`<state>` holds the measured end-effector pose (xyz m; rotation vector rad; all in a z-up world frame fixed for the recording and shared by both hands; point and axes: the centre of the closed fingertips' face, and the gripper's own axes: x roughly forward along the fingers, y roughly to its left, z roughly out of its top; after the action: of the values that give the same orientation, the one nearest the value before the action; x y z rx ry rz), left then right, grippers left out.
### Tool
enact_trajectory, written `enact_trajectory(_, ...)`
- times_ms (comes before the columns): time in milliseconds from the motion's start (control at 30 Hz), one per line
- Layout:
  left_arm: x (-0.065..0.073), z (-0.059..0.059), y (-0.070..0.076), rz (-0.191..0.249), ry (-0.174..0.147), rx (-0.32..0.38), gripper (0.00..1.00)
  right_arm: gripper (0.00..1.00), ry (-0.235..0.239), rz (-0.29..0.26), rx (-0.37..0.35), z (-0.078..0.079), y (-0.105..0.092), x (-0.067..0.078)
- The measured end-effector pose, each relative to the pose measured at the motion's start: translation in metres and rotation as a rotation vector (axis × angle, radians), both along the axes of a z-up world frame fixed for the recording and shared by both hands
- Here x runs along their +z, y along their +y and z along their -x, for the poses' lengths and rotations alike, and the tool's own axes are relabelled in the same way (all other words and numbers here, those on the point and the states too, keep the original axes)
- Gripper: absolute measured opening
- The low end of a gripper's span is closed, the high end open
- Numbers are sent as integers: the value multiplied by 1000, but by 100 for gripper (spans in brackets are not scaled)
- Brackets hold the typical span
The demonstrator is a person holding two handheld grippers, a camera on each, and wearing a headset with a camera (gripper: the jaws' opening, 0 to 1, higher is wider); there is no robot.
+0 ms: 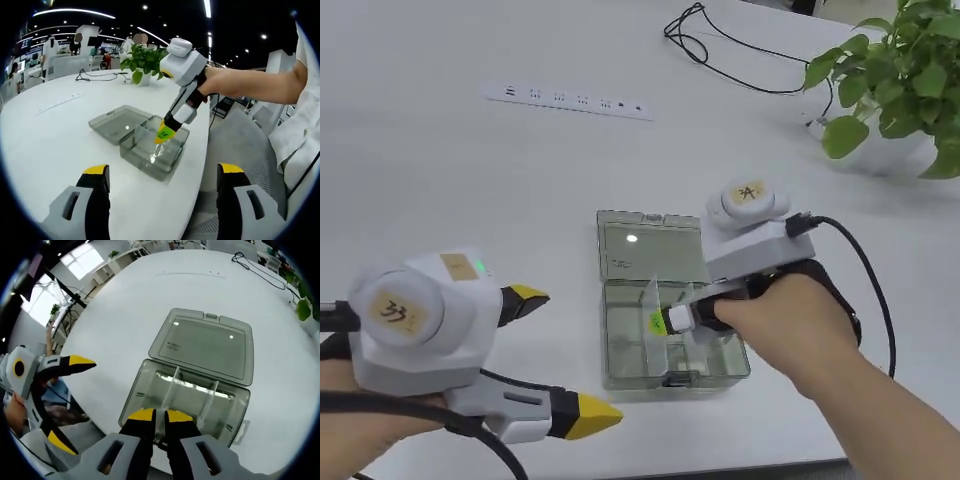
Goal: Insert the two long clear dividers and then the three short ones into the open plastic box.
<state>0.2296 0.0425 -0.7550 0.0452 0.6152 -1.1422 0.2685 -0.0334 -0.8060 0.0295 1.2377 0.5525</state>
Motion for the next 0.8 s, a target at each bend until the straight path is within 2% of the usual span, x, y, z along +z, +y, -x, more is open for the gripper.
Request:
enact_trajectory(333,1,-2,-2,-4,1,1,90,9,3,-34,-19,-3,1,-10)
enact_trajectory(800,6,0,-2,-14,-3,33,90,13,-19,-122,-31,-2,3,-11)
